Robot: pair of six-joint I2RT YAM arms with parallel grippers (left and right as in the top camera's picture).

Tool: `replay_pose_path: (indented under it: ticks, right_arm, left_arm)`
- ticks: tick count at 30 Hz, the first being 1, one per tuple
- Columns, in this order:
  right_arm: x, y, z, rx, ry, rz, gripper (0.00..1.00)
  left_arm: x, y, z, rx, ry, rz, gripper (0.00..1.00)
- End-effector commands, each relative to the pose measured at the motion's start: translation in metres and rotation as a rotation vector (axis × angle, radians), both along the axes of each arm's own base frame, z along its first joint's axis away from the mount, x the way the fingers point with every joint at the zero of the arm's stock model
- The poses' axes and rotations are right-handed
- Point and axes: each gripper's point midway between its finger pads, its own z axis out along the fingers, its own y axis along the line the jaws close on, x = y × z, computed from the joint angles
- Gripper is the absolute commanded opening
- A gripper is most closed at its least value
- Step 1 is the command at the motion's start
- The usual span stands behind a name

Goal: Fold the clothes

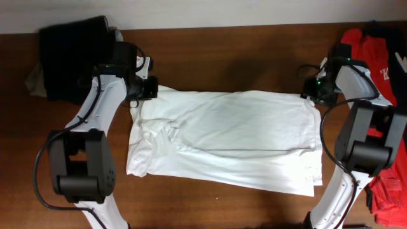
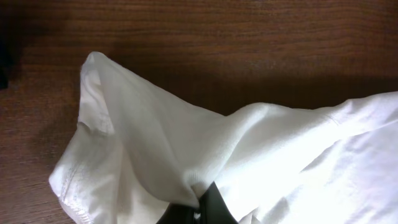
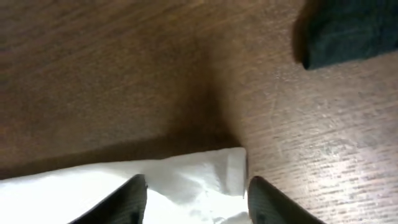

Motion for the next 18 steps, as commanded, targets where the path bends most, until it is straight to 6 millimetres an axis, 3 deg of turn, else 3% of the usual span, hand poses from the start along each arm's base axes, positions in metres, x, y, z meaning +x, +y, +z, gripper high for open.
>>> replay_pose_path:
  ticks: [1,7,11,14,18]
  right_arm:
    - [0.007,0.002,-0.005,-0.024,0.0,0.014,0.42]
    - [0.007,-0.003,-0.006,-0.055,0.002,0.008,0.41]
    - [0.006,-0.007,-0.006,-0.075,0.009,0.003,0.04]
    - [0.006,-0.008,-0.001,-0.072,0.013,-0.01,0.04]
    - [0.009,-0.008,0.023,-0.057,0.025,-0.072,0.04]
  left_arm:
    - [0.004,0.001,0.016,-0.006,-0.033,0.009,0.01]
    - [0.004,0.001,0.015,-0.005,-0.032,0.009,0.01]
    - [0.004,0.001,0.016,-0.006,-0.034,0.009,0.01]
    - [0.006,-0.006,0.021,-0.046,-0.048,-0.007,0.01]
    - [0.008,-0.012,0.049,-0.084,-0.107,-0.023,0.01]
